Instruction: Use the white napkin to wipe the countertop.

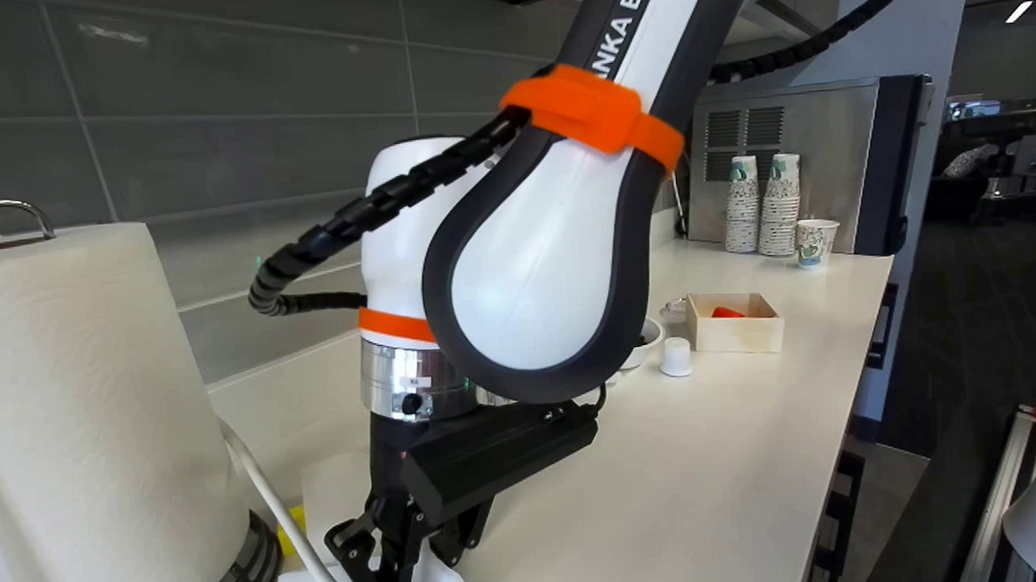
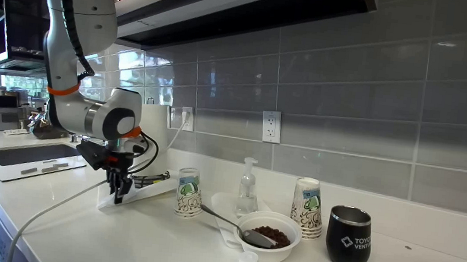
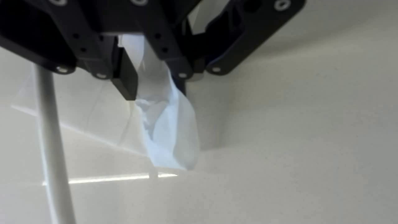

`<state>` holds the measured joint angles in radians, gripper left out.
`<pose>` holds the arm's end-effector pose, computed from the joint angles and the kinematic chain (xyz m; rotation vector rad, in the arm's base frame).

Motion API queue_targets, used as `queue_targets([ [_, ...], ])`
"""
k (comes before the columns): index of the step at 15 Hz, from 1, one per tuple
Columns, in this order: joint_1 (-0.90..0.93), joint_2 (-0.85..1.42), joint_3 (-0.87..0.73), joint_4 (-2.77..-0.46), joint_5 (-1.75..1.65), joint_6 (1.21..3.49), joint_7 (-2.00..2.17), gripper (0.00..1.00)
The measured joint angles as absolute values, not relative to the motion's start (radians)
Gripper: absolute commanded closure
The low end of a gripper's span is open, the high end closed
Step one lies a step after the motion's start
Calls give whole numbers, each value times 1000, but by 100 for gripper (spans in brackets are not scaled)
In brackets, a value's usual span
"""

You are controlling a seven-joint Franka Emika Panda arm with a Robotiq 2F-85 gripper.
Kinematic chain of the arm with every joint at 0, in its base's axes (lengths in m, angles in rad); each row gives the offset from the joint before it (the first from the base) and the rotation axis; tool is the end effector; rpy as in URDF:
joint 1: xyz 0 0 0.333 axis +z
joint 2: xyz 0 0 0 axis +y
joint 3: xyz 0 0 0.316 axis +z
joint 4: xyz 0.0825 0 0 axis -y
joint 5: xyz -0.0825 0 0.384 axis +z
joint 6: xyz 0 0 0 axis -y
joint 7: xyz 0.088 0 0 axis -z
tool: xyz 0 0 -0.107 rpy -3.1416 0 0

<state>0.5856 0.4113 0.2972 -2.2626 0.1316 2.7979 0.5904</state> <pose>0.3525 0.4238 0.1977 -2.9193 -0.2042 0.0195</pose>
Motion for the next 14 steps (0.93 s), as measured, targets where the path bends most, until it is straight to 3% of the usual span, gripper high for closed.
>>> queue_targets([
  [2, 594, 411, 289, -2262, 132, 2804, 594, 100],
  [14, 564, 266, 282, -2291, 142, 2747, 563, 100],
])
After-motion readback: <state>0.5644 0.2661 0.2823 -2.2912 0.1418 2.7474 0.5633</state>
